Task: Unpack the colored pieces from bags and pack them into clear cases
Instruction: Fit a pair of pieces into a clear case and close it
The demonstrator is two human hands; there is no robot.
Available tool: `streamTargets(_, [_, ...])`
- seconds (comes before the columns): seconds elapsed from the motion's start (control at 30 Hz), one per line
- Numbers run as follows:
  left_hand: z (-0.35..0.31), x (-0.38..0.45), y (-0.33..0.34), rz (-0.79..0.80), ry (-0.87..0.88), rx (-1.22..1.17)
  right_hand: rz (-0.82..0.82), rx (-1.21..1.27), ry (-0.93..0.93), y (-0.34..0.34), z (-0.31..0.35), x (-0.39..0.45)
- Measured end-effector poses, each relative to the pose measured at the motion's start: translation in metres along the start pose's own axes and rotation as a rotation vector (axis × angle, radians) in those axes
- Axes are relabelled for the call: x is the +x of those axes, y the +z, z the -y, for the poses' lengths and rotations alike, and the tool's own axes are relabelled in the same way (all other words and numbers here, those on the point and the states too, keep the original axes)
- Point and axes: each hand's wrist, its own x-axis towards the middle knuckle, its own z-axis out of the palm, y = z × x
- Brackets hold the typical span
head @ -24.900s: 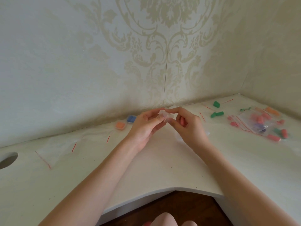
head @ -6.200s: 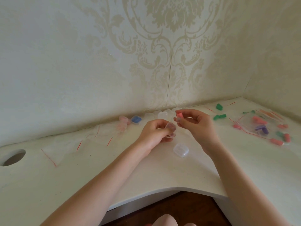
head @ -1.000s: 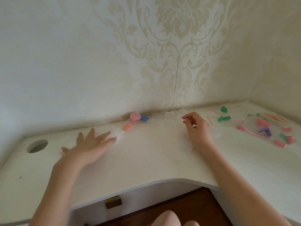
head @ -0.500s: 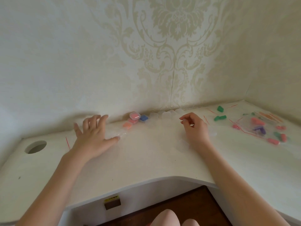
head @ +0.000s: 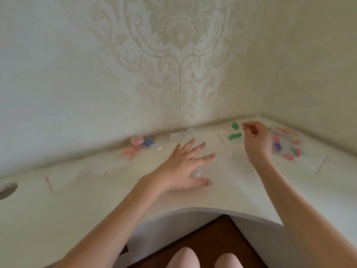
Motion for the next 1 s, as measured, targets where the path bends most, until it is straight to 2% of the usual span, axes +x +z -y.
streamTargets(0.03, [-0.006, 0.012, 0.009, 0.056, 0.041, 0.035, 0.002, -0.060, 0.005, -0.015, -0.004, 0.006])
streamTargets(0.1, [-0.010, 0.032, 0.022, 0.068, 0.069, 0.073, 0.051, -0.211, 0.026, -0.042, -0.018, 0.017])
streamTargets(0.2, [-0.005, 0.055, 0.026, 0.013, 0.008, 0.103, 0.142, -0.481, -0.019, -0.072, -0.042, 0.027])
streamTargets(0.37, [-0.005, 0.076, 0.030, -0.056, -0.102, 0.086, 0.301, -0.672, 0.022, -0.077, -0.063, 0.021])
streamTargets(0.47, [-0.005, 0.075, 0.030, -0.158, -0.115, 0.086, 0.248, -0.661, -0.037, -0.069, -0.070, 0.020])
streamTargets(0.57, [-0.003, 0.071, 0.031, -0.292, -0.096, 0.055, 0.162, -0.645, -0.011, -0.070, -0.071, 0.024])
streamTargets(0.77, [-0.007, 0.072, 0.035, -0.485, -0.040, -0.107, 0.161, -0.939, -0.044, -0.062, -0.058, 0.020])
streamTargets(0.9, [-0.012, 0.071, 0.037, -0.538, -0.017, -0.170, 0.195, -1.053, -0.173, -0.049, -0.050, 0.025])
streamTargets(1.0, [-0.009, 0.073, 0.038, -0.571, -0.010, -0.214, 0.054, -0.867, -0.185, -0.042, -0.050, 0.028])
